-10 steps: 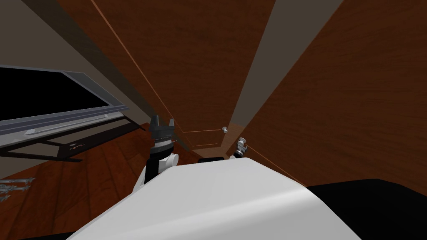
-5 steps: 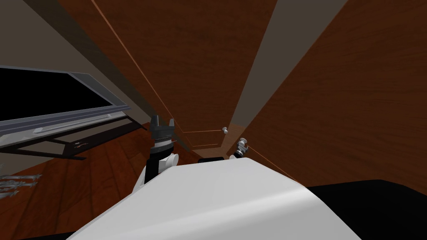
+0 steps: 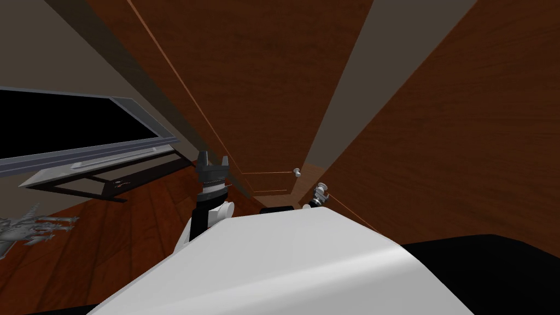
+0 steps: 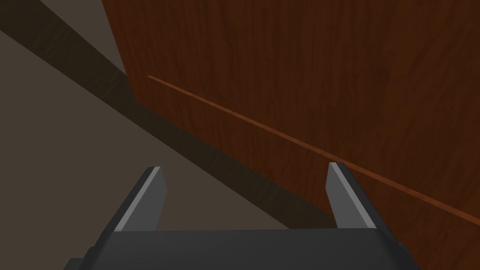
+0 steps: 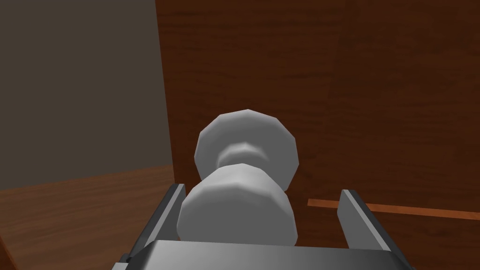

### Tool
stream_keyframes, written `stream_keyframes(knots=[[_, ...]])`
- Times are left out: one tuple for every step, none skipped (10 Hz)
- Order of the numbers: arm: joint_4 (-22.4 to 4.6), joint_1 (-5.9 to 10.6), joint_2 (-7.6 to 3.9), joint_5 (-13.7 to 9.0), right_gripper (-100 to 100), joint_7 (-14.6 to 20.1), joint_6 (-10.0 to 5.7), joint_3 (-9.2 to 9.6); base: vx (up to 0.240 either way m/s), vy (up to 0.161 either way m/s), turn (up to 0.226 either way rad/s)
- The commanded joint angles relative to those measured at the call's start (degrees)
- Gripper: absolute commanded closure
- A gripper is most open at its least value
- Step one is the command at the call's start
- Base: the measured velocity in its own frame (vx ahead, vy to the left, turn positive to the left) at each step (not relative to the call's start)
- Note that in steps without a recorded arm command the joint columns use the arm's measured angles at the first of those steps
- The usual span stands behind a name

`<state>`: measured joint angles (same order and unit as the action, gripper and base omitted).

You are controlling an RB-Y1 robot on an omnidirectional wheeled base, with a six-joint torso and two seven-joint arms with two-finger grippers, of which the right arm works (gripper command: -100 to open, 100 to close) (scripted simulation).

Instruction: Push the door open

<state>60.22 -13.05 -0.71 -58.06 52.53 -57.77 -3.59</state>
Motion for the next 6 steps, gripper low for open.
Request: stream_keyframes(knots=[[-0.8,-0.46,-0.58,-1.0,100,0.2,-1.6,-2.48,0.048,-0.019,0.146],[-0.8,-0.46,-0.58,-1.0,100,0.2,-1.6,-2.48,0.035,-0.018,0.029],[-0.7,-0.6,-0.36,-1.7,100,0.0,-1.87,-3.72,0.035,-0.01,0.152],[-0.7,-0.6,-0.36,-1.7,100,0.0,-1.87,-3.72,0.024,-0.016,0.052],[-0.7,-0.6,-0.36,-1.7,100,0.0,-1.87,-3.72,0.017,-0.009,0.004],[-0.6,-0.73,-0.14,-2.3,100,-0.3,-2.11,-4.82,0.027,-0.005,0.119]])
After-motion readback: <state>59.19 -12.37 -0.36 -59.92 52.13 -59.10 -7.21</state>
